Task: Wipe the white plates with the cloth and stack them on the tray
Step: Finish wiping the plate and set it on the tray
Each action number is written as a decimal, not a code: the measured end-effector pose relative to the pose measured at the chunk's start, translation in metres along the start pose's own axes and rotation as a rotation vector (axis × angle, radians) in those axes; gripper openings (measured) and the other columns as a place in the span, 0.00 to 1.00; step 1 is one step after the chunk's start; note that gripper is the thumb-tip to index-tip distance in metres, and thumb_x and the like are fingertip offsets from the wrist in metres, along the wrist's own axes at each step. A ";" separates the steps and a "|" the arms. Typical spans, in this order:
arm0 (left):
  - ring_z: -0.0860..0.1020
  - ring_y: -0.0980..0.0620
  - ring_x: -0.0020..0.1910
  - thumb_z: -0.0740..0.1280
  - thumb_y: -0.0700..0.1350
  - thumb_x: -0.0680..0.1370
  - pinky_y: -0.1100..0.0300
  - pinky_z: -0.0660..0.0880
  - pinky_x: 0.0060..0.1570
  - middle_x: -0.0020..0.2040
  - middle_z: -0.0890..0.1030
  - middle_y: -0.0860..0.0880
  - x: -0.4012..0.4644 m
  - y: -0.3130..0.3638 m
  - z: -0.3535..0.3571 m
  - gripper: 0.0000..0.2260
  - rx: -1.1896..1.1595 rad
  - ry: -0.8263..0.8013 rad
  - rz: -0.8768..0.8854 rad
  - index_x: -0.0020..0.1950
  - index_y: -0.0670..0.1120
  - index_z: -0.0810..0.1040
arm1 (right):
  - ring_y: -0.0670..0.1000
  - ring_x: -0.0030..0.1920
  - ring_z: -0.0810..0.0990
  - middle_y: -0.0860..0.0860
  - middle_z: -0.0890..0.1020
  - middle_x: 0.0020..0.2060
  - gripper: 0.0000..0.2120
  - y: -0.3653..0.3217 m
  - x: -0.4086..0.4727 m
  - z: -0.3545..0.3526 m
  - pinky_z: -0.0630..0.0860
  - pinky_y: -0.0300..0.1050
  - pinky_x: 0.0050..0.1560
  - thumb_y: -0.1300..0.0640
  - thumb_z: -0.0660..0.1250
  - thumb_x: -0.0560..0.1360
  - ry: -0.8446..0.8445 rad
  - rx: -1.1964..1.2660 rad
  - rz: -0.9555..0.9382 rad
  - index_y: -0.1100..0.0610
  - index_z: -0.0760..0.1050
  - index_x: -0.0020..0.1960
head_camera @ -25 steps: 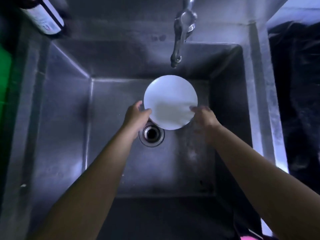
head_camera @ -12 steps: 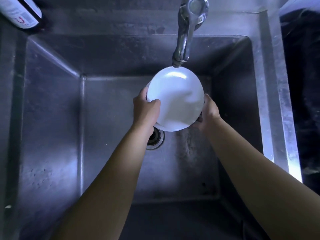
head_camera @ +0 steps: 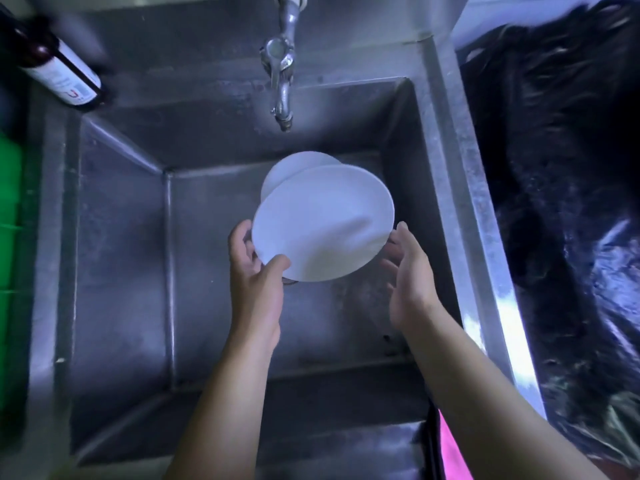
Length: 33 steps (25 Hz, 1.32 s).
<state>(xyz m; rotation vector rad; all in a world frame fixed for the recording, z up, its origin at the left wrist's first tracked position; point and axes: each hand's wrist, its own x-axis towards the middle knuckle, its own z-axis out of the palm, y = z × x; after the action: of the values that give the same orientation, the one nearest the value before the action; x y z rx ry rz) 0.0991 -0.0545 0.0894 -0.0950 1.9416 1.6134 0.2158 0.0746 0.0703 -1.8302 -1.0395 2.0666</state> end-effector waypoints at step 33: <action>0.85 0.47 0.48 0.66 0.31 0.68 0.53 0.84 0.41 0.54 0.85 0.44 -0.188 0.065 -0.079 0.20 -0.377 -0.496 0.006 0.58 0.46 0.82 | 0.42 0.31 0.74 0.41 0.80 0.28 0.17 -0.060 -0.195 -0.101 0.63 0.47 0.48 0.45 0.61 0.80 -0.250 -0.107 -0.417 0.51 0.85 0.45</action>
<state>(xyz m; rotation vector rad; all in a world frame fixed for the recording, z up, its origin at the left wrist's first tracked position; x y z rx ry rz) 0.1930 -0.1698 0.2432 0.1489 1.2573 1.7852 0.3341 0.0456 0.2621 -1.2716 -1.4737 2.0389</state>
